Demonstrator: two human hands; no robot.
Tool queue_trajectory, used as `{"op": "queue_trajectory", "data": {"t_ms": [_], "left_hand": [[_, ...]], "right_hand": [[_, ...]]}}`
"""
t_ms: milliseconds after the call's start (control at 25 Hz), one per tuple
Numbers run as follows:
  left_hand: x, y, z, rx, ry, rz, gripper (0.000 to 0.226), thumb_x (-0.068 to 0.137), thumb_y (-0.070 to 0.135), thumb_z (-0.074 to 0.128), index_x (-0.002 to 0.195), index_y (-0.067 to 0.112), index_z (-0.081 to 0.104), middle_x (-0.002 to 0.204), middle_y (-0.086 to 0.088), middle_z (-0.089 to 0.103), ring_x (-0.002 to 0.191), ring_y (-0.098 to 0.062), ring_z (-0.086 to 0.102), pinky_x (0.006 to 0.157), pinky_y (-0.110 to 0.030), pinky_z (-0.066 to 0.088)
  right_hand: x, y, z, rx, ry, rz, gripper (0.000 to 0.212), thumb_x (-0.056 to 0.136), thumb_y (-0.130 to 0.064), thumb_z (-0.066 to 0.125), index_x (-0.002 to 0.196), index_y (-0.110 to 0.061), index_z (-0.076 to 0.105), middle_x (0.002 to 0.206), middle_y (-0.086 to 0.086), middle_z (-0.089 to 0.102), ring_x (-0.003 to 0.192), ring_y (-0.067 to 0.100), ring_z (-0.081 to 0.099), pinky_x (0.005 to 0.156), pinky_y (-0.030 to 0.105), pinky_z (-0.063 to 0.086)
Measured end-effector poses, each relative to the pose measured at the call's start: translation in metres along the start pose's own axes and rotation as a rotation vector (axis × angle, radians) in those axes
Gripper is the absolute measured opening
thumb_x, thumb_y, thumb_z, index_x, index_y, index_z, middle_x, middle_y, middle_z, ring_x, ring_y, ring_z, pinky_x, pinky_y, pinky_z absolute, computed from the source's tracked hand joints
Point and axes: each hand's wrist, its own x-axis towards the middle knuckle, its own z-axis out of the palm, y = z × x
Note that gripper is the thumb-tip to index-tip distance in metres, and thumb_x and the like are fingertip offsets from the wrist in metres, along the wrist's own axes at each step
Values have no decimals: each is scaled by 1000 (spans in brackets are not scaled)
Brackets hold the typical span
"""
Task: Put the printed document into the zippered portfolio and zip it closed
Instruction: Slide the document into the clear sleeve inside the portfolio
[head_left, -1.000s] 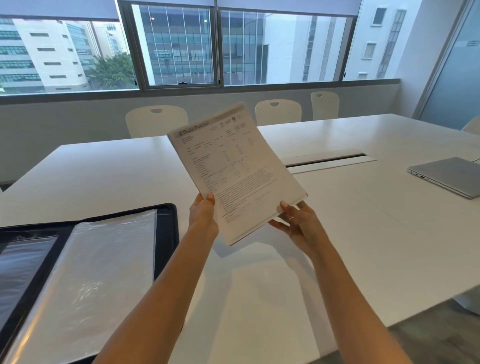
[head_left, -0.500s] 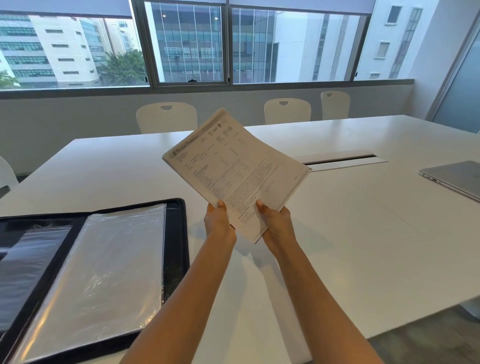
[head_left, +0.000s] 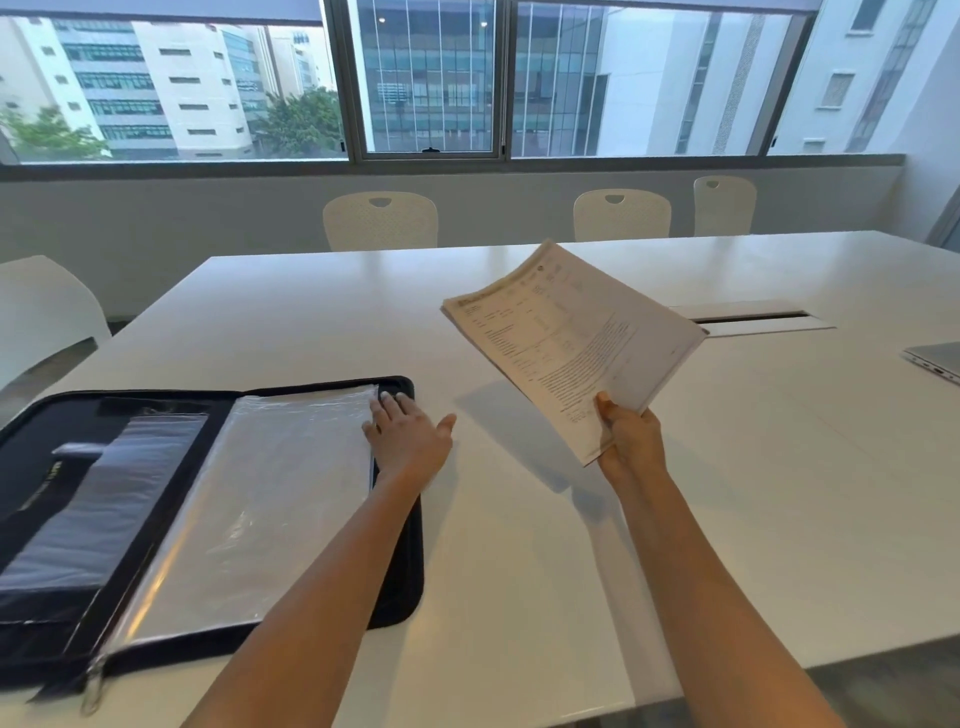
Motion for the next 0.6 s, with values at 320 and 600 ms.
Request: {"op": "queue_trajectory", "data": {"t_ms": [320,600], "left_hand": [[-7,-13,24,71,-111,-21,84,93,66,12,154,9,-1,161,-16,-5,148,-34,-11,115,-57,-4],[-31,-21,23,107,-149,165,88,89,73,7,154,15,-5,161,-11,-11,147,-30,-16,115,-55,-8]], "right_hand": [[0,9,-9,13,25,4,26,93,7,50,111,-10,58,104,6,68,87,23,69,67,39,61],[-9,28,-1,-2,50,38,26,93,6,51,95,-18,59,98,3,68,75,18,72,66,41,60]]}}
